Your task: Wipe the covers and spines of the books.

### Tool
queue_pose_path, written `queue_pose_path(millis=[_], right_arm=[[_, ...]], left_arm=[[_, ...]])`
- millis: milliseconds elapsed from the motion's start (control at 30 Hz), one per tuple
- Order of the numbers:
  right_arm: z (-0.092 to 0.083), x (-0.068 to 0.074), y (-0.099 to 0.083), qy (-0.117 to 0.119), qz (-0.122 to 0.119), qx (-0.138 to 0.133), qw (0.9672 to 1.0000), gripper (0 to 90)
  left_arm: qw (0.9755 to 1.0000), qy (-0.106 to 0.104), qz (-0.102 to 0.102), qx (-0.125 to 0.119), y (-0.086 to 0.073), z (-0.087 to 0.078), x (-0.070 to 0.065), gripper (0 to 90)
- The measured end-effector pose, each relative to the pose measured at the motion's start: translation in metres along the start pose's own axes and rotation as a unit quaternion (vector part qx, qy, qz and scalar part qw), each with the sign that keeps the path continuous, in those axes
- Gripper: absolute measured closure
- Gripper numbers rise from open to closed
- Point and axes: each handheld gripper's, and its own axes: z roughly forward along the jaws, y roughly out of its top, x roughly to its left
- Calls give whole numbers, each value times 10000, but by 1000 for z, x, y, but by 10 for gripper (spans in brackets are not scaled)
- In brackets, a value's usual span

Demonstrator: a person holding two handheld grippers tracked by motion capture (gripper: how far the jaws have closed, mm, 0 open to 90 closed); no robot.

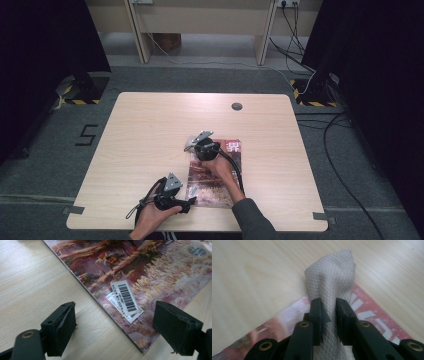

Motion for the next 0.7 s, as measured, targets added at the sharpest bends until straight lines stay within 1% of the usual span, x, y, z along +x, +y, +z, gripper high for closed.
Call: queue_pose_path(millis=[33,100,167,200,233,267,300,333,367,433,467,567,600,667,700], right_arm=[[-2,2,-2,55,-72,-11,10000,768],[-6,2,-5,116,-130,-5,9998,766],[-8,-4,-9,11,-113,31,9999,765],[-9,-10,-11,-33,-56,31,10000,765],[-9,-10,-11,-33,-56,31,10000,765],[-10,-17,-14,-94,51,29,9999,765],[-13,-27,-20,-200,255,47,9995,765],[-15,-29,-23,-182,345,10,9992,765],[-16,-28,-26,-175,339,-26,9993,765],[-18,-26,-27,-191,292,-22,9994,765],[-19,-22,-28,-191,219,-36,9996,765],[-22,-7,-29,36,22,-88,10000,763],[-24,3,-30,160,-93,-123,9998,762],[-26,11,-30,309,-242,-112,9992,761],[-28,14,-30,333,-305,-97,9989,761]], left_arm=[[10000,18,5,-8,0,0,0,178],[10000,22,17,-2,0,0,0,178],[10000,7,-4,11,0,0,0,177],[10000,16,3,10,0,0,0,178],[10000,16,3,10,0,0,0,178],[10000,22,15,-1,0,0,0,178],[10000,12,13,14,0,0,0,178],[10000,4,6,14,0,0,0,177],[10000,4,6,14,0,0,0,177],[10000,0,0,20,0,0,0,175],[10000,6,6,21,0,0,0,175],[10000,21,12,29,1,0,0,175],[10000,23,20,35,1,0,0,172],[10000,33,16,26,1,0,0,172],[10000,29,16,22,1,0,-1,172]])
